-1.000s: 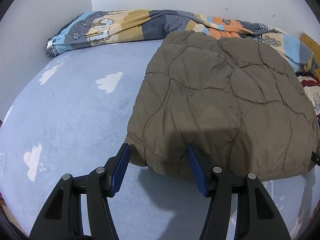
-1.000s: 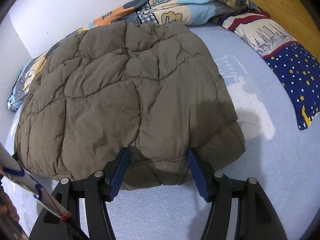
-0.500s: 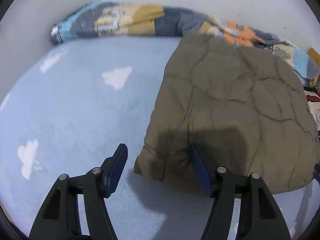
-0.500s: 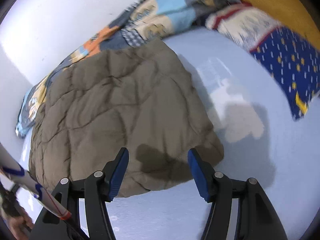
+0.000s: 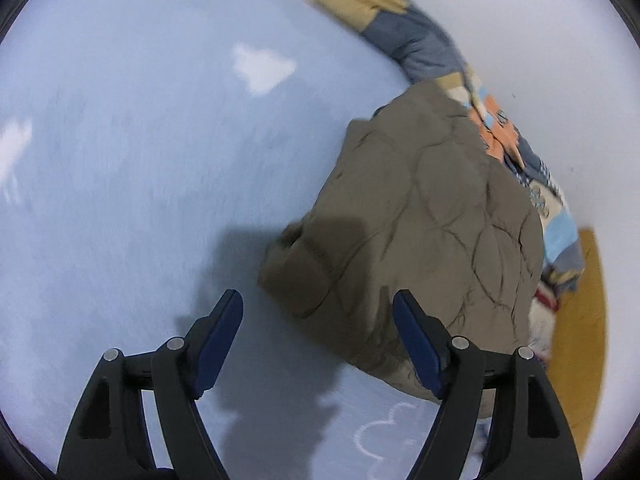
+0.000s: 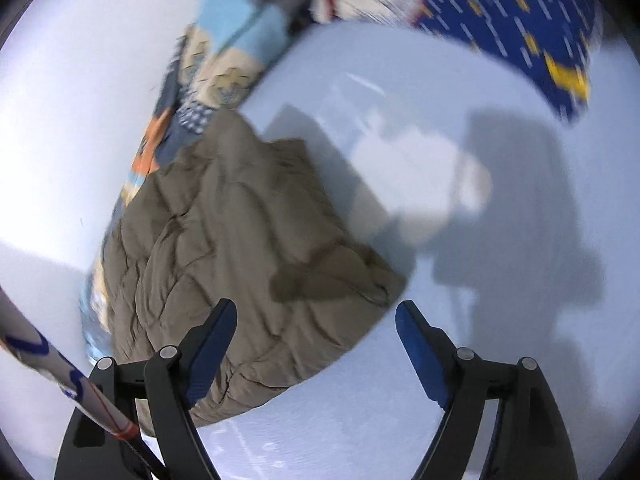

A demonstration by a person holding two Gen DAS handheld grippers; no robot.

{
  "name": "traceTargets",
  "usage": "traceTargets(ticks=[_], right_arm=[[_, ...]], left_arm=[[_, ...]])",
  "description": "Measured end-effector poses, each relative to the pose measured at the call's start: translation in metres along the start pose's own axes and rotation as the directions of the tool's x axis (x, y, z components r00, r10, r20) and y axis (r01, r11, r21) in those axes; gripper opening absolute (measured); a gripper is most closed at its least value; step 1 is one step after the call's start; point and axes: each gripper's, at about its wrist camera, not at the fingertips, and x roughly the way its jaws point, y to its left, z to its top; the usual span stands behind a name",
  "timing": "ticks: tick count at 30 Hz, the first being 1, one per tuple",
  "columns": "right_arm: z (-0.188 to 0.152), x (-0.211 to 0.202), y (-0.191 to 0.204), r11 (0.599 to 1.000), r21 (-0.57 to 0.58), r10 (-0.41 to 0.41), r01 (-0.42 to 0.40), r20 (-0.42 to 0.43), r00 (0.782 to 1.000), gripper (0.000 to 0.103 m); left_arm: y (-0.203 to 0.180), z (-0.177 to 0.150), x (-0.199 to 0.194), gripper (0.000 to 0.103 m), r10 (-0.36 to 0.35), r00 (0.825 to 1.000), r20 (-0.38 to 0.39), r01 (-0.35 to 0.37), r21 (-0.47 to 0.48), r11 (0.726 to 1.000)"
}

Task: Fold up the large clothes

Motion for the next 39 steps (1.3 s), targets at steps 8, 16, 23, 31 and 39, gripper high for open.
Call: traceTargets(ticks=[8,16,23,31,39], right_arm=[[0.000,0.030,-0.021,0.978,0.132,0.160,-0.160,0.006,0.987,0.087],[0.008,0.060,-0.020,0.979,0.105,0.174,-0.174,0.006,0.985,0.094],[0.008,0.051,0.012,0.995,-0.084,0.050,-0.045,0.056,0.997,0.058],[-0.024,0.026,0.088,0.837,-0.464,-0.197,0.290,0.239,0.951,0.042],[-0.046,-0.009,0.118,0.770,-0.554,-0.173,0.317,0.298,0.939,0.039]], left_arm=[[0.017,-0.005,0.027,0.079,-0.105,0.994,0.014,0.106,-0.098,0.990],[0.013,0.007,0.054,0.088,-0.168,0.984,0.062,0.173,-0.095,0.980],[-0.042,0.004,0.042,0.053,0.001,0.985,0.173,-0.039,0.215,0.976],[-0.088,-0.014,0.020,0.044,0.099,0.945,0.312,-0.232,0.425,0.875],[-0.092,-0.030,-0.021,0.042,0.059,0.940,0.336,-0.215,0.449,0.867]])
